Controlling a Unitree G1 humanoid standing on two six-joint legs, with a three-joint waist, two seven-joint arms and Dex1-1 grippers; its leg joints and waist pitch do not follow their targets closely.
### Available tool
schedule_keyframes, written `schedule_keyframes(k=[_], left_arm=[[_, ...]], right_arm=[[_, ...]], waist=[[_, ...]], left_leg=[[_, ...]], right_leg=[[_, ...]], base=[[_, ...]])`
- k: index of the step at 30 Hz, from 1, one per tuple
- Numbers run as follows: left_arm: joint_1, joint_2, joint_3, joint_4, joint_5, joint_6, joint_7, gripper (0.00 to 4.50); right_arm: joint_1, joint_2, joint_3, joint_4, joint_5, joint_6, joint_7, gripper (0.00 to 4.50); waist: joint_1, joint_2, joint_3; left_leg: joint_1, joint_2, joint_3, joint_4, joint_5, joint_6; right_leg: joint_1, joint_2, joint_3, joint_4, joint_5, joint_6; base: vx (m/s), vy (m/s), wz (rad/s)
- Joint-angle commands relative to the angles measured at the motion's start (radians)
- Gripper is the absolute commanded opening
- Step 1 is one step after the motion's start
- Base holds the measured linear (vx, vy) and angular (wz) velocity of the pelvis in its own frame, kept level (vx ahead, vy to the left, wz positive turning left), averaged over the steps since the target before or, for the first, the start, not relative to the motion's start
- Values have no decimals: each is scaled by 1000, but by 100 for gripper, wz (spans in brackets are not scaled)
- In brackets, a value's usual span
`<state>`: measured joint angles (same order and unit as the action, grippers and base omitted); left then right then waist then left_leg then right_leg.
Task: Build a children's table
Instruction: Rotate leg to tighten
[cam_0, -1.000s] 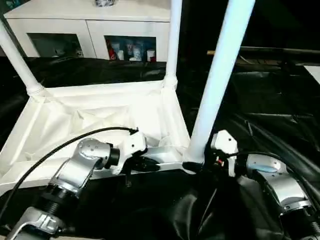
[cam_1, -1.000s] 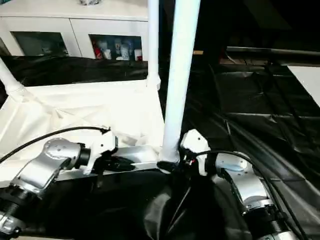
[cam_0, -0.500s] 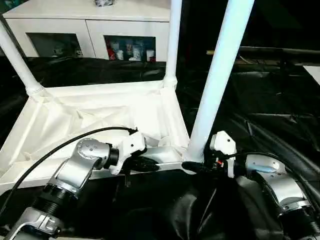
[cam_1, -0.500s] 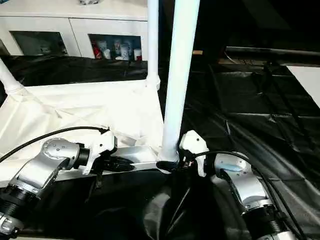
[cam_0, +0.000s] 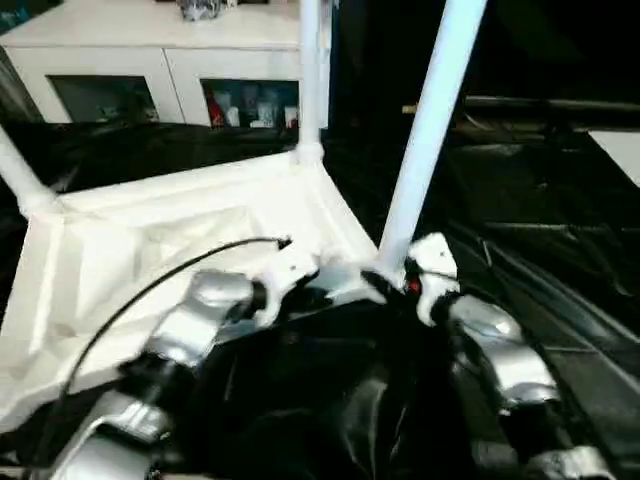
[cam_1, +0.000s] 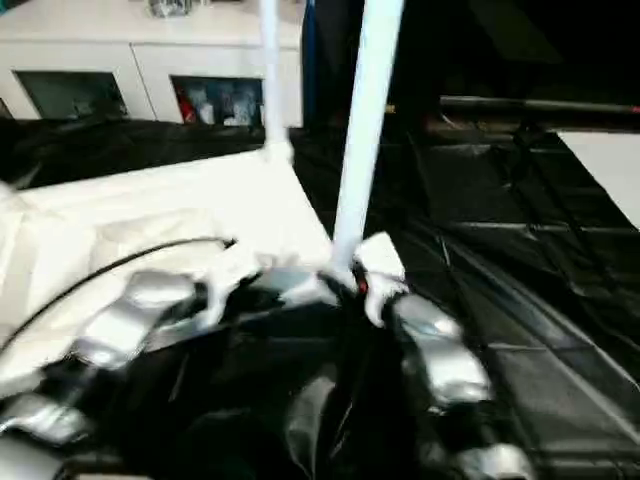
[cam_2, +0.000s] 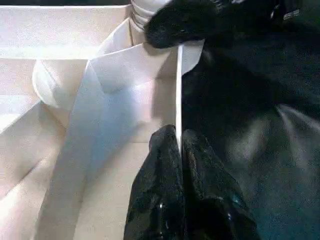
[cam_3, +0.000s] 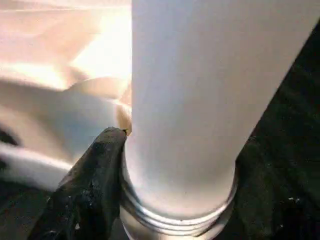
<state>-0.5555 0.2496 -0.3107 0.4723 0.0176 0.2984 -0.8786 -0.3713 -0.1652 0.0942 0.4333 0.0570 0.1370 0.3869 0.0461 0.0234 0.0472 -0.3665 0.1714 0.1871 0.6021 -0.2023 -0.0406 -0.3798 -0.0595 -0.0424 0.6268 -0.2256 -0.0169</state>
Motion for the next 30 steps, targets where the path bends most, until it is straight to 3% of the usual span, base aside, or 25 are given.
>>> schedule_keyframes(k=[1,5,9,13,14,16,18,20,26,28,30], left_arm=[[0,-36,-3,36,-2,10,55,0],[-65,-136,6,152,28,25,191,0],[-77,-146,-8,167,47,7,190,0],[-59,-109,-25,126,54,-19,137,0],[-52,-94,-31,113,56,-35,115,0],[-48,-81,-35,106,60,-42,103,0],[-25,-51,-40,77,51,-66,49,0],[13,-4,-45,20,28,-90,-34,0],[70,83,-48,-84,-27,-104,-183,0],[93,116,-41,-133,-71,-107,-255,0],[109,155,-34,-167,-98,-120,-312,0]], right_arm=[[-4,17,3,50,-31,42,-69,266],[-58,111,-7,133,-61,52,-239,266],[-78,118,11,153,-81,21,-234,266],[-57,108,-14,90,-1,-14,-105,266],[-49,99,-19,69,20,-25,-69,322],[-46,92,-26,56,35,-24,-46,338],[-37,63,-36,22,80,7,37,358],[-13,-17,4,-33,86,17,167,379],[41,-154,50,-128,99,-4,366,379],[62,-205,68,-156,96,-17,434,379],[85,-250,76,-188,107,-12,506,379]], waist=[[1,-10,-49],[5,-10,-51],[11,-9,-54],[12,-10,-54],[14,-10,-55],[15,-10,-58],[14,-8,-58],[14,-7,-57],[14,-4,-54],[17,-8,-54],[19,-6,-57]], left_leg=[[12,56,-27,-76,-152,10],[15,54,-25,-75,-161,6],[9,56,-27,-75,-143,22],[8,58,-26,-76,-146,35],[6,59,-26,-75,-141,42],[4,59,-26,-73,-115,53],[0,59,-27,-72,-100,71],[0,61,-26,-71,-103,79],[6,64,-25,-75,-136,67],[6,68,-25,-75,-137,68],[7,66,-22,-73,-113,86]], right_leg=[[35,-88,52,-88,-166,-217],[34,-90,53,-93,-180,-208],[38,-93,52,-89,-146,-198],[38,-92,52,-88,-135,-197],[40,-94,52,-88,-126,-197],[41,-91,51,-82,-78,-200],[45,-91,49,-78,-30,-215],[44,-90,49,-76,-21,-220],[38,-89,49,-80,-73,-232],[40,-90,50,-79,-68,-229],[39,-87,50,-74,-18,-236]], base=[[0,0,0],[0,0,0],[0,0,0],[0,0,0],[0,0,0],[0,0,0],[0,0,0],[0,0,0],[0,0,0],[0,0,0],[0,0,0]])
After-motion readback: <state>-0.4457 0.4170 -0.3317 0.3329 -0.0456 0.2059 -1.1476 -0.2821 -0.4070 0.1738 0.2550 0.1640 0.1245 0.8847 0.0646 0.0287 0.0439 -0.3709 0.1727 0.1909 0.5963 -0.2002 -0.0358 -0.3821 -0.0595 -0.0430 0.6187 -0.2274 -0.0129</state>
